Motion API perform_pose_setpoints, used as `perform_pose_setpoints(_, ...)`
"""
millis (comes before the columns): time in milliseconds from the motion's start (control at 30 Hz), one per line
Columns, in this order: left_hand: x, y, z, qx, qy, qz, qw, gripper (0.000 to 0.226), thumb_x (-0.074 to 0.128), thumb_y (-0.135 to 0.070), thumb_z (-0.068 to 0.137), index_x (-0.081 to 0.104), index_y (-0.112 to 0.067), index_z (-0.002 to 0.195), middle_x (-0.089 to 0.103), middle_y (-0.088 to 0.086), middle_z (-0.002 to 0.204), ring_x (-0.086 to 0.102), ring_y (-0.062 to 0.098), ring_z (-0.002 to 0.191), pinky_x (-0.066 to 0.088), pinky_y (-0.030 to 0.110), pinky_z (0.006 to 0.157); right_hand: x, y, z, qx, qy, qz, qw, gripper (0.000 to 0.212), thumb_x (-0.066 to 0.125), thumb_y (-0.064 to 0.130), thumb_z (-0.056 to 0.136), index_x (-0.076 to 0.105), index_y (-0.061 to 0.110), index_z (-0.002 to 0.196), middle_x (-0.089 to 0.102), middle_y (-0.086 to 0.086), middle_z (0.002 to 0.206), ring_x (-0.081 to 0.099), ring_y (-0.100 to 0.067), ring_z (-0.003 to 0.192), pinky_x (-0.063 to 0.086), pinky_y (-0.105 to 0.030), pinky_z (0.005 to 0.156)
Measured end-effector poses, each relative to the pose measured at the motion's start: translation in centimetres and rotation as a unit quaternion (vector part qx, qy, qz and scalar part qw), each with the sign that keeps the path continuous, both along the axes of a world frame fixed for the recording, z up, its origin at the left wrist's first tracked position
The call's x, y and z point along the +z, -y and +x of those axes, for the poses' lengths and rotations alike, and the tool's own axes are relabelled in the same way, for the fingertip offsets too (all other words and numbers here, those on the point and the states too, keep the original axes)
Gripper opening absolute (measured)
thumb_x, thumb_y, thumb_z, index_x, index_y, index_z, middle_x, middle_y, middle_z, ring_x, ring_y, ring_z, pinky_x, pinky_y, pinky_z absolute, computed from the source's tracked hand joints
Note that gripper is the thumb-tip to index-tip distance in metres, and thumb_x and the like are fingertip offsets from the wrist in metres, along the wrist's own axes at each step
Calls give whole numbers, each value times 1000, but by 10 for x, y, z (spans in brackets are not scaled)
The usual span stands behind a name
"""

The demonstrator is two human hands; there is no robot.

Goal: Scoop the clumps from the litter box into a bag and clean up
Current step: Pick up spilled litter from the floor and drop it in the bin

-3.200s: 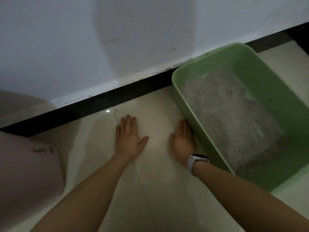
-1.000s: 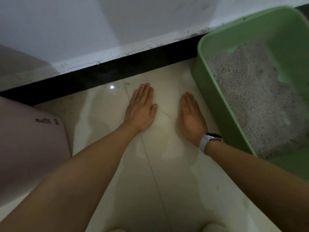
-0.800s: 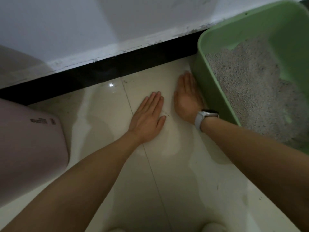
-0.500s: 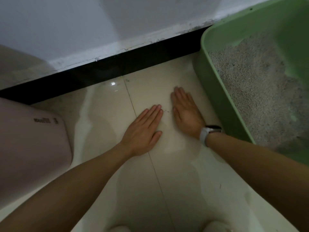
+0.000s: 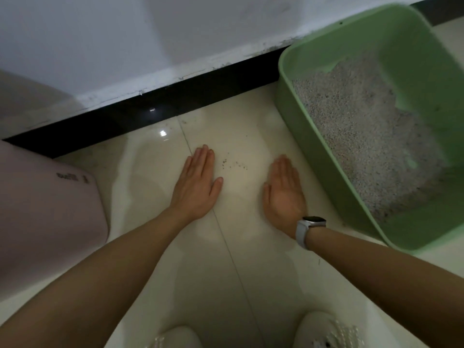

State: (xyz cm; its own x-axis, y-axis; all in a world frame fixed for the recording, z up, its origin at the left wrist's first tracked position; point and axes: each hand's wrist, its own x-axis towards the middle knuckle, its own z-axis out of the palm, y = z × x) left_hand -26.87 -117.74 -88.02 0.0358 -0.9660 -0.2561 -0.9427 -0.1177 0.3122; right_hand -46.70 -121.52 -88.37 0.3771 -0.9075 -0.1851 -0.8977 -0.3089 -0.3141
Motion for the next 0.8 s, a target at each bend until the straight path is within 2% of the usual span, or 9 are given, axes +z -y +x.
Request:
perform_pose_setpoints(67,1,3,-4,-11,12,20,1000,72,11,-44,87,-5,-7,147,-9,9,156,-11,17,143,-16,24,111,-2,4,-4,-46,-26,17,998,78,2,40,80,10,-6,143,8,-23,152,5,-32,143,-6,-33,114)
perform_pose_setpoints(133,0,3,-10,-20,22,33,999,72,9,-44,87,-6,-8,147,-11,8,156,-14,16,143,-17,27,111,-3,5,1,-27,-26,34,999,76,5,40,82,6,-5,143,3,-23,153,-2,-32,143,-10,-33,113)
perform_pose_setpoints(233,-1,2,-9,-13,17,29,999,69,8,-40,88,-3,-8,147,-8,8,156,-11,15,143,-15,26,112,-3,1,17,132,-4,45,990,75,1,41,82,1,-3,144,-3,-22,152,-15,-26,139,-10,-36,115)
perform_pose_setpoints(300,-1,-2,1,13,20,16,1000,67,10,-36,88,1,-6,148,-3,9,157,-7,16,144,-13,25,113,0,1,26,219,1,57,974,74,-4,41,82,-4,0,144,-8,-19,153,-20,-21,136,-13,-32,114)
perform_pose_setpoints(367,0,-11,14,44,23,12,999,67,12,-36,88,2,-6,148,-2,9,157,-8,15,143,-11,26,113,-1,10,32,213,29,57,975,68,0,36,87,-1,1,144,-6,-17,154,-14,-22,141,-16,-26,112)
perform_pose_setpoints(433,1,-20,25,39,31,17,999,67,10,-39,88,1,-8,148,-2,8,157,-12,10,140,-11,26,114,-5,30,35,134,41,30,990,66,9,33,89,3,-2,144,-2,-20,153,-5,-28,143,-11,-28,113)
perform_pose_setpoints(567,5,-22,27,52,10,27,998,65,11,-39,90,1,-11,148,-2,4,157,-12,8,139,-14,25,112,-8,73,46,35,-8,36,999,72,12,34,84,2,-4,144,-2,-22,153,-4,-30,143,-8,-32,114)
perform_pose_setpoints(667,5,-20,19,82,-3,34,996,65,11,-38,89,1,-12,148,-4,3,157,-9,13,143,-15,26,112,-1,78,63,70,-8,57,996,72,10,35,84,3,-2,144,-3,-20,154,-5,-28,143,-10,-31,113)
perform_pose_setpoints(800,6,-20,19,96,-16,28,995,62,13,-35,92,6,-11,148,0,3,157,-6,14,144,-13,26,112,-2,38,76,233,13,61,970,57,13,30,97,1,0,144,-3,-19,154,-5,-27,143,-15,-26,111)
